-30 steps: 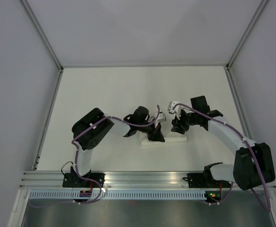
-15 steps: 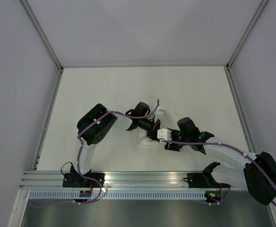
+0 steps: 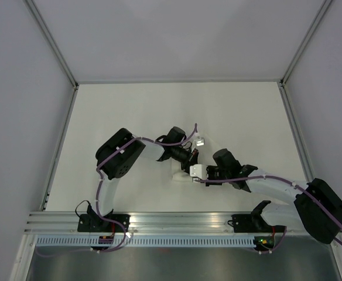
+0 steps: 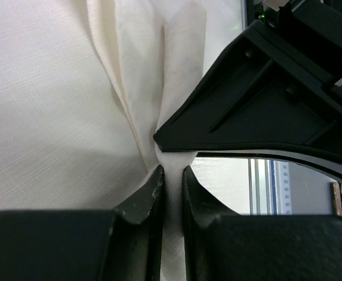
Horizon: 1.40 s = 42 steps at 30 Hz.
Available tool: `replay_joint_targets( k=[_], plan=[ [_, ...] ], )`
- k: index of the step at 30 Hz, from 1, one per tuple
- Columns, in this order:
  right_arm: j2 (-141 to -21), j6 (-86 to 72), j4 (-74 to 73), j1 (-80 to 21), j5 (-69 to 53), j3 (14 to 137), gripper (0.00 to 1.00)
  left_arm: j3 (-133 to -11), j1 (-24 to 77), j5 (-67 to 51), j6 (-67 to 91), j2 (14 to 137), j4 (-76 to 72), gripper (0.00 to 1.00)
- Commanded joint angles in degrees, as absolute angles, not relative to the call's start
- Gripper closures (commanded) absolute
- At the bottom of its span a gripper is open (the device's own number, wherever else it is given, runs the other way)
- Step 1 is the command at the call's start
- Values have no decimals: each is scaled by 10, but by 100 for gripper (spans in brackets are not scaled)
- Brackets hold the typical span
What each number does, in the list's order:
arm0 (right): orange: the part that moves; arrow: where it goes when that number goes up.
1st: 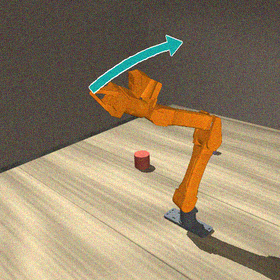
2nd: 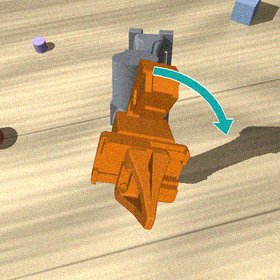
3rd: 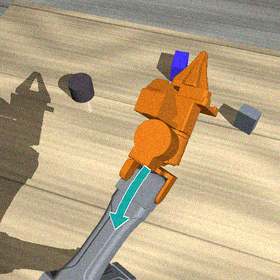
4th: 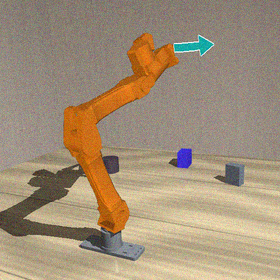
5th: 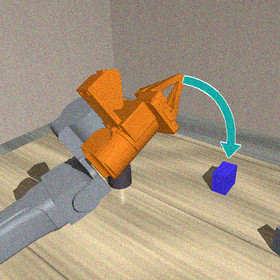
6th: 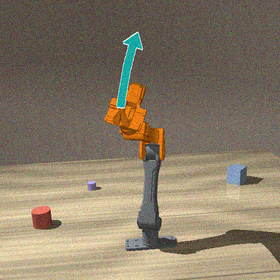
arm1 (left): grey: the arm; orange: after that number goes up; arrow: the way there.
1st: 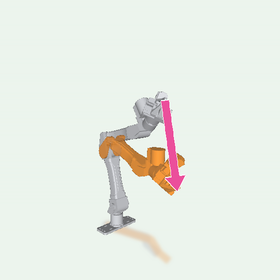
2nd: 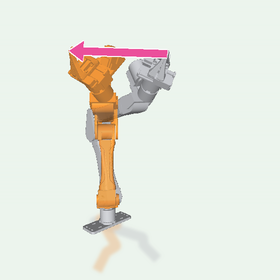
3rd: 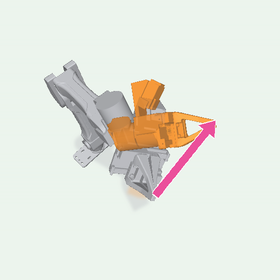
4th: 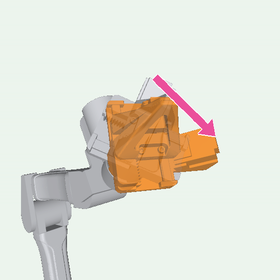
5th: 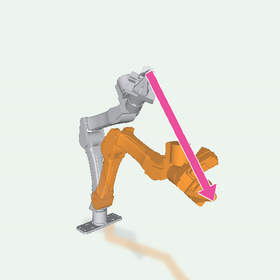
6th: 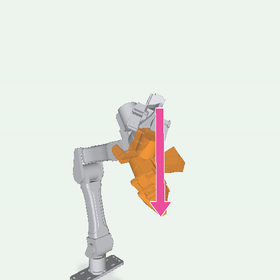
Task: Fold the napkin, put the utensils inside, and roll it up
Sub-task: Roll the napkin with the utensil
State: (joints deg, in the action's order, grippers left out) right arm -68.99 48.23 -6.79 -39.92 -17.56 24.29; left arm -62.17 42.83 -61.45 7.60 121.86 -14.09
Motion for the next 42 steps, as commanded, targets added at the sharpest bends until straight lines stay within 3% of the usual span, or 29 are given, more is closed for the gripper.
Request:
replay_joint_targets(
  k=[1,3,7,19,28,35,39,42],
  plan=[
    [-693,481,-76,-400,-143,226,89,-577,431,-494,70,1219,-73,81],
    [-690,479,-80,-401,-144,222,94,-570,431,-469,76,1200,-89,79],
    [-697,475,-105,-398,-162,234,98,-562,427,-473,105,1157,-128,63],
    [-824,523,-259,-318,-297,348,100,-485,421,-386,127,996,-223,63],
    [-981,593,-406,-264,-369,489,100,-320,416,-135,138,811,-373,63],
    [-1101,620,-482,-247,-384,579,99,-219,439,-87,100,730,-514,53],
    [-1135,620,-499,-242,-381,606,99,-216,462,-111,30,723,-489,43],
    [-1150,613,-500,-237,-378,619,100,-271,520,-64,-76,743,-381,43]
  ],
)
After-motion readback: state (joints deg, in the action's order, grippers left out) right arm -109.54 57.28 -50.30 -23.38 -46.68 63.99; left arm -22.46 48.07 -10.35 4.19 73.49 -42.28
